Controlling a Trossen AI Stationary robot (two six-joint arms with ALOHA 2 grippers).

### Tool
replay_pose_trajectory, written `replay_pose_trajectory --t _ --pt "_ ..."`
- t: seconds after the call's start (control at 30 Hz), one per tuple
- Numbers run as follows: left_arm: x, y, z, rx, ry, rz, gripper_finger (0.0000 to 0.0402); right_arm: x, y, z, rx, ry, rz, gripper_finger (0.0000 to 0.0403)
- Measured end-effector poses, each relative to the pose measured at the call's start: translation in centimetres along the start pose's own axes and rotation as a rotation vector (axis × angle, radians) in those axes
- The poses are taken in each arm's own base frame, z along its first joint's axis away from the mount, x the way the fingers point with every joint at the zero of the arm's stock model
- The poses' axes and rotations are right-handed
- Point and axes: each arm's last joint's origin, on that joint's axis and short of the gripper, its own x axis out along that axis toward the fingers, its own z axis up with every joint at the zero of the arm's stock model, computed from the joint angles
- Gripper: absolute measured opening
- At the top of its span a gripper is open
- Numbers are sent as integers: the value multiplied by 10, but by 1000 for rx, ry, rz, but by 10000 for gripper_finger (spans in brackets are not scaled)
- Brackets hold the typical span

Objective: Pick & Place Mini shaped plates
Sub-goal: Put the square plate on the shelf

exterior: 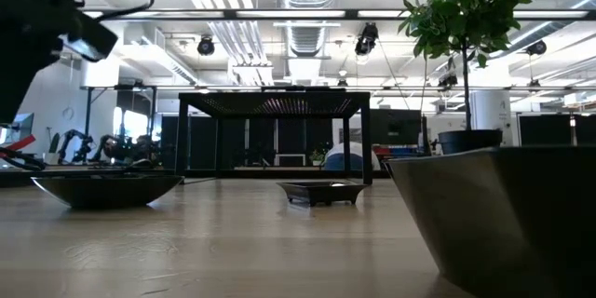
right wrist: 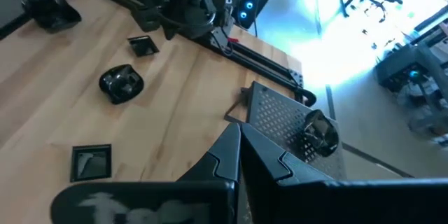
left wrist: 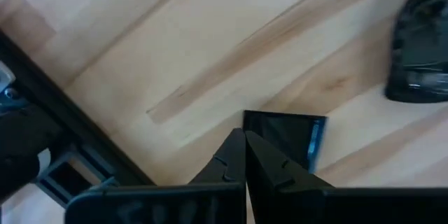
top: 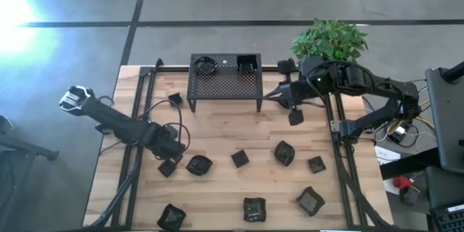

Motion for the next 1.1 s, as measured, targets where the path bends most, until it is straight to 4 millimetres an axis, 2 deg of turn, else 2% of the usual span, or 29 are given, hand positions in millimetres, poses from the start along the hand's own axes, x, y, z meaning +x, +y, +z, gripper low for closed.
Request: replay_pose_trajectory --t 0.17,0.47,0.7,0.83,1.1 --pt "8 3 -1 -1 27 15 9 1 0 0 -5 2 1 8" --pt "23 0 -1 47 42 -58 71 6 0 0 -5 10 7 8" --pt "44 10 -4 26 85 -26 76 8 0 -1 -5 16 9 8" --pt "53 10 -6 28 134 -80 76 8 0 -1 -4 16 9 8" --pt "62 10 -6 33 126 -117 76 8 0 -1 -5 16 7 8"
